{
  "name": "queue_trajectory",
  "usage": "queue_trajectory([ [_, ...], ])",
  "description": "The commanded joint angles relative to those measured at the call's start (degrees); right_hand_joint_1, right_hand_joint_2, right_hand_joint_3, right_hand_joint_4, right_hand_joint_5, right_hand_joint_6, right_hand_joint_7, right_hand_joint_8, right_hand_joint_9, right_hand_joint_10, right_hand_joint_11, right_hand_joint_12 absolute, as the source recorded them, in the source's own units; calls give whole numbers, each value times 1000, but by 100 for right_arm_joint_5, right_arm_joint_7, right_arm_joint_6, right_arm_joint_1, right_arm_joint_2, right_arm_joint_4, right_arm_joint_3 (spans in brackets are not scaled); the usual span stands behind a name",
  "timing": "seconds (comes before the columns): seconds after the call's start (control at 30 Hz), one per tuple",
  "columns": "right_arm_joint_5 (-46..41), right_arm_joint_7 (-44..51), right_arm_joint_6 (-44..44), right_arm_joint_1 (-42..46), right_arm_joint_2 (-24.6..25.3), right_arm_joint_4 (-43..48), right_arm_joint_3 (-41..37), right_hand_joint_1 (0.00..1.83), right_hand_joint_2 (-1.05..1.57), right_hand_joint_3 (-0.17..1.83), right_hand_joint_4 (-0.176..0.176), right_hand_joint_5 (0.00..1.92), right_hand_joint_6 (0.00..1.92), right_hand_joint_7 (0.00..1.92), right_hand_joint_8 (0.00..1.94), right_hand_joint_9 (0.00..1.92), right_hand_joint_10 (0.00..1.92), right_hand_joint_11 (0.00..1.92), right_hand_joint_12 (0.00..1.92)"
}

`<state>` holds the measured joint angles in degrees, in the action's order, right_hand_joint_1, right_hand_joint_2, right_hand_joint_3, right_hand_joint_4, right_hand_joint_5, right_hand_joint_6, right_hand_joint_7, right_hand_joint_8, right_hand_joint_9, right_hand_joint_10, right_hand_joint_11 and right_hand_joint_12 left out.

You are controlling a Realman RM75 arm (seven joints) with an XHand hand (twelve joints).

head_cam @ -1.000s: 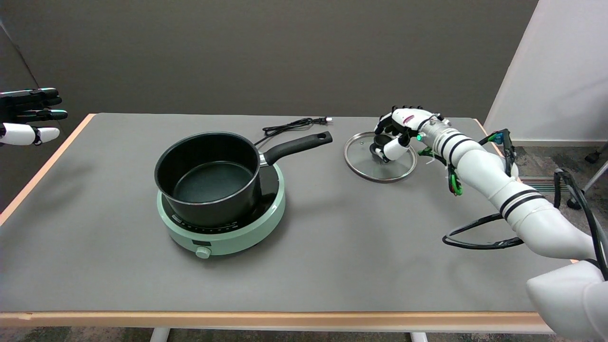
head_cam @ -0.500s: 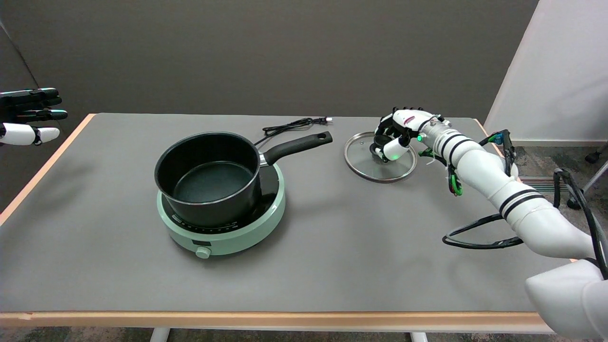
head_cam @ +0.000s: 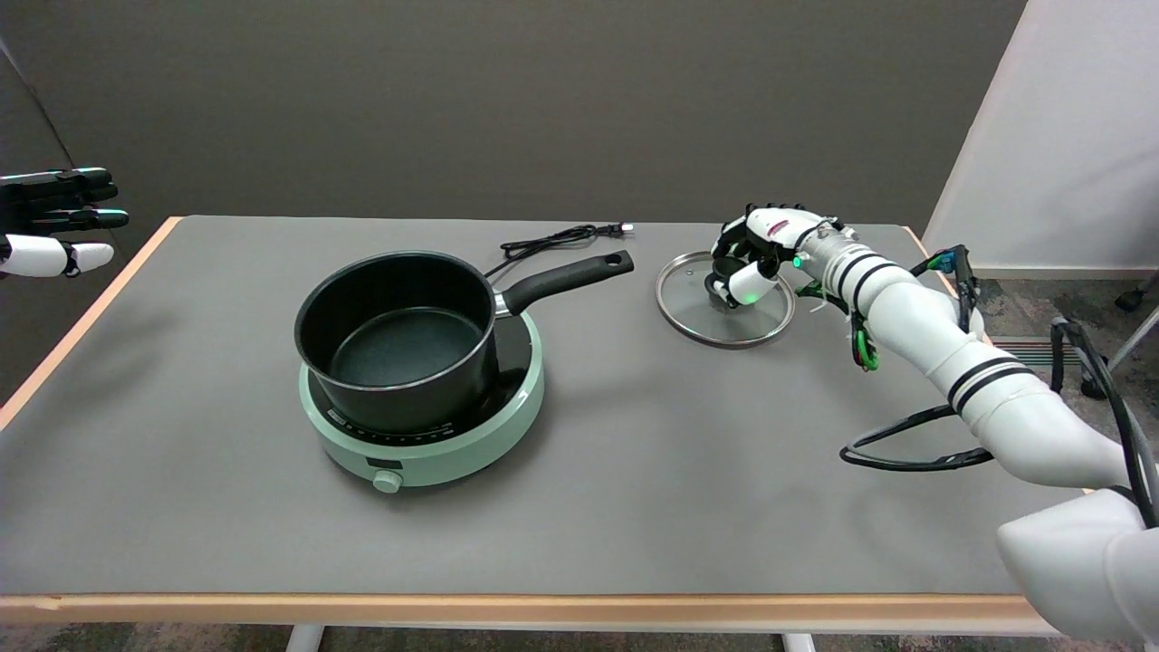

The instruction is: Pick up the pot lid.

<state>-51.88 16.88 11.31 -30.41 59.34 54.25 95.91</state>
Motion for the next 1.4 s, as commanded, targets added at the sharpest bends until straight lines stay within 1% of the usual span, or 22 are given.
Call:
queue_trajectory([
  [0.03, 0, 0, 22, -115, 22, -209, 98, 793, 575, 956, 123, 594, 359, 662, 226, 649, 539, 429, 976],
  [0.47, 40, 24, 22, -358, 46, -479, 315, 836, 575, 963, 116, 596, 356, 669, 222, 652, 537, 427, 971],
  [0.53, 28, 12, 22, -366, 46, -473, 315, 919, 569, 922, 117, 624, 330, 686, 218, 677, 507, 422, 999],
  [0.67, 8, 30, 22, -366, 46, -441, 329, 973, 609, 902, 122, 665, 398, 774, 271, 734, 583, 439, 1021],
  [0.87, 0, 8, -8, -352, 46, -417, 347, 967, 674, 863, 137, 708, 522, 854, 344, 784, 647, 468, 1058],
  [0.97, 0, 8, -18, -336, 52, -387, 347, 972, 705, 855, 155, 723, 586, 874, 367, 801, 659, 482, 1078],
  [1.03, 0, 8, -18, -326, 54, -375, 353, 933, 712, 915, 164, 719, 632, 880, 388, 802, 675, 488, 1085],
  [1.07, 0, 8, -18, -326, 54, -369, 355, 942, 723, 911, 174, 723, 649, 887, 397, 810, 676, 495, 1100],
  [1.33, 0, 8, -18, -302, 54, -281, 370, 1017, 785, 891, 176, 741, 799, 922, 471, 838, 697, 543, 1179],
  [1.37, 0, 8, -18, -302, 48, -273, 378, 976, 928, 608, 176, 752, 1051, 924, 489, 842, 711, 558, 1185],
  [1.4, 0, 8, -18, -296, 46, -265, 386, 925, 1089, 282, 176, 766, 1334, 928, 511, 847, 730, 575, 1188],
])
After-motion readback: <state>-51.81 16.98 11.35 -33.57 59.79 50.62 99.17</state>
